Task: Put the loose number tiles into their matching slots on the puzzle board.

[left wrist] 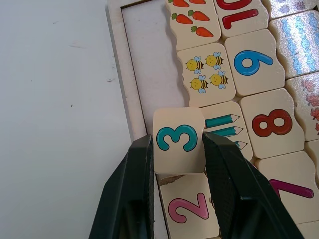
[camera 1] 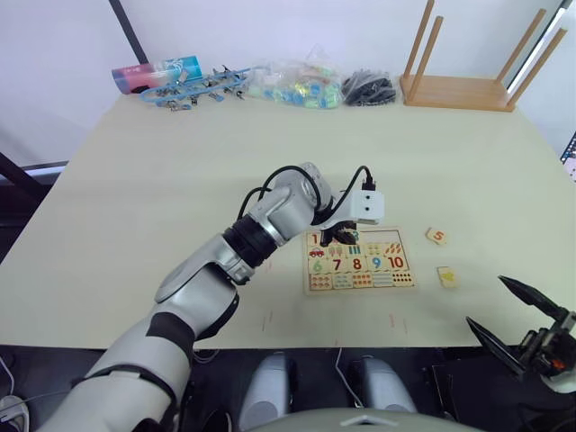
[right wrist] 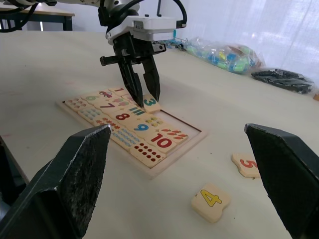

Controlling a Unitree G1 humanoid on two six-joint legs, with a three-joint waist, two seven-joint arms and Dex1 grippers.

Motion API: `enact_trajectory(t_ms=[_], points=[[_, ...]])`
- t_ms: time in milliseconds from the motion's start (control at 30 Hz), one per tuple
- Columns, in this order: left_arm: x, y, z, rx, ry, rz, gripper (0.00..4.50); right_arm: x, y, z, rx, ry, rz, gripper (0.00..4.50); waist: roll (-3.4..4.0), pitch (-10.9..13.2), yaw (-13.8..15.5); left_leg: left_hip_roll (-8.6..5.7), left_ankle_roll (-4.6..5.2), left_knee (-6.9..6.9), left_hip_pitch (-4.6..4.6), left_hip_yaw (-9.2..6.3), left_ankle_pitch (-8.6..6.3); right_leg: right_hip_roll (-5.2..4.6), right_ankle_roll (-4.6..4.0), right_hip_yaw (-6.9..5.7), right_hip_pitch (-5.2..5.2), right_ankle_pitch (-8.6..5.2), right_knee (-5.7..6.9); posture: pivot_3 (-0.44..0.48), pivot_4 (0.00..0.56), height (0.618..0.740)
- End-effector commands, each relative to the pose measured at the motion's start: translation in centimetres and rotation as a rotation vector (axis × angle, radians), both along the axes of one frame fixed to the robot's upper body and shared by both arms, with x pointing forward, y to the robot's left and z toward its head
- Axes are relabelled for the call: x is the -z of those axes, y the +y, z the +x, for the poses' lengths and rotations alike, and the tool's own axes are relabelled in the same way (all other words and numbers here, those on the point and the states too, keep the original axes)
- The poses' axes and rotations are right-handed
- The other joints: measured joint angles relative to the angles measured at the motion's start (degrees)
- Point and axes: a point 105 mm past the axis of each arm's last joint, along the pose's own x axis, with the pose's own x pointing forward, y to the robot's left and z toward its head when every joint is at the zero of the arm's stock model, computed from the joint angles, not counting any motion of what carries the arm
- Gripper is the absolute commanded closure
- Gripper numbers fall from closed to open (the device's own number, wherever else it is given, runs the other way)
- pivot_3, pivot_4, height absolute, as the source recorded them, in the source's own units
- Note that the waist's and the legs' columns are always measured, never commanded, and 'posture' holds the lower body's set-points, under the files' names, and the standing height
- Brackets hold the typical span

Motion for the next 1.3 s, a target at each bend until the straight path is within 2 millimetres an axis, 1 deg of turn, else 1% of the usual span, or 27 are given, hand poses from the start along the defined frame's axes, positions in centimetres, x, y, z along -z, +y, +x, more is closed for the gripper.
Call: enact_trajectory(t_ms=[33,300,900,933,967,1000,1067,1133,1167,1300], points=[[-0.40,-0.30,0.02,0.014,-0.030,-0.002,3.53,-0.70,0.00,-0.11,-0.002,-0.017,-0.011,0.00,0.00,0.0,0.0,0.00,0.00,0.00,0.00,0.00,0.00,0.00,0.00,0.00,0.00,0.00,0.00,0.000,0.150,0.737],[-0.29,-0.27,0.36,-0.012,-0.035,-0.003,3.53,-0.59,-0.35,-0.04,0.002,-0.012,-0.011,0.00,0.00,0.0,0.0,0.00,0.00,0.00,0.00,0.00,0.00,0.00,0.00,0.00,0.00,0.00,0.00,0.000,0.150,0.737],[-0.05,-0.11,0.06,-0.017,-0.012,0.001,3.53,-0.97,0.28,0.07,-0.005,-0.019,-0.013,0.00,0.00,0.0,0.0,0.00,0.00,0.00,0.00,0.00,0.00,0.00,0.01,0.00,0.00,0.00,0.00,0.000,0.150,0.737],[-0.07,-0.15,0.04,-0.018,-0.010,-0.001,2.53,-1.00,0.31,0.09,-0.005,-0.019,-0.013,0.00,0.00,0.0,0.0,0.00,0.00,0.00,0.00,0.00,0.00,0.00,0.01,0.00,0.00,0.00,0.00,0.000,0.150,0.737],[-0.10,-0.19,0.01,-0.017,-0.009,-0.002,2.32,-1.01,0.33,0.10,-0.004,-0.019,-0.013,0.00,0.00,0.0,0.0,0.00,0.00,0.00,0.00,0.00,0.00,0.00,0.01,0.00,0.00,0.01,0.00,0.000,0.150,0.737],[-0.12,-0.22,-0.01,-0.017,-0.008,-0.003,1.73,-1.02,0.34,0.10,-0.004,-0.018,-0.013,0.00,0.00,0.0,0.0,0.00,0.00,0.00,0.00,-0.01,0.00,0.00,0.01,-0.01,0.00,0.01,0.00,0.000,0.150,0.737],[-0.17,-0.29,-0.04,-0.016,-0.007,-0.006,1.19,-1.03,0.36,0.11,-0.003,-0.018,-0.013,0.00,0.00,0.0,0.0,0.00,0.00,0.00,0.00,-0.01,0.00,0.00,0.01,-0.01,0.00,0.00,0.00,0.000,0.150,0.737],[-0.18,-0.29,-0.01,-0.015,-0.009,-0.006,0.24,-1.03,0.40,0.17,-0.004,-0.018,-0.012,0.00,0.00,0.0,0.0,0.00,0.00,0.00,0.00,0.00,0.00,0.00,0.01,0.00,0.00,0.00,0.00,0.000,0.150,0.737],[-0.18,-0.28,0.00,-0.014,-0.009,-0.006,0.04,-1.04,0.42,0.19,-0.004,-0.018,-0.012,0.00,0.01,0.0,0.0,0.00,0.00,0.00,0.00,0.00,0.00,0.00,0.00,0.00,0.00,0.00,0.00,0.000,0.150,0.737],[-0.80,-0.56,0.05,-0.012,-0.014,-0.023,0.04,-1.08,0.40,0.21,-0.002,-0.019,-0.011,0.00,0.00,0.0,0.0,0.00,0.00,0.00,0.00,0.00,0.00,0.00,0.00,0.00,0.00,0.00,0.00,0.000,0.150,0.737]])
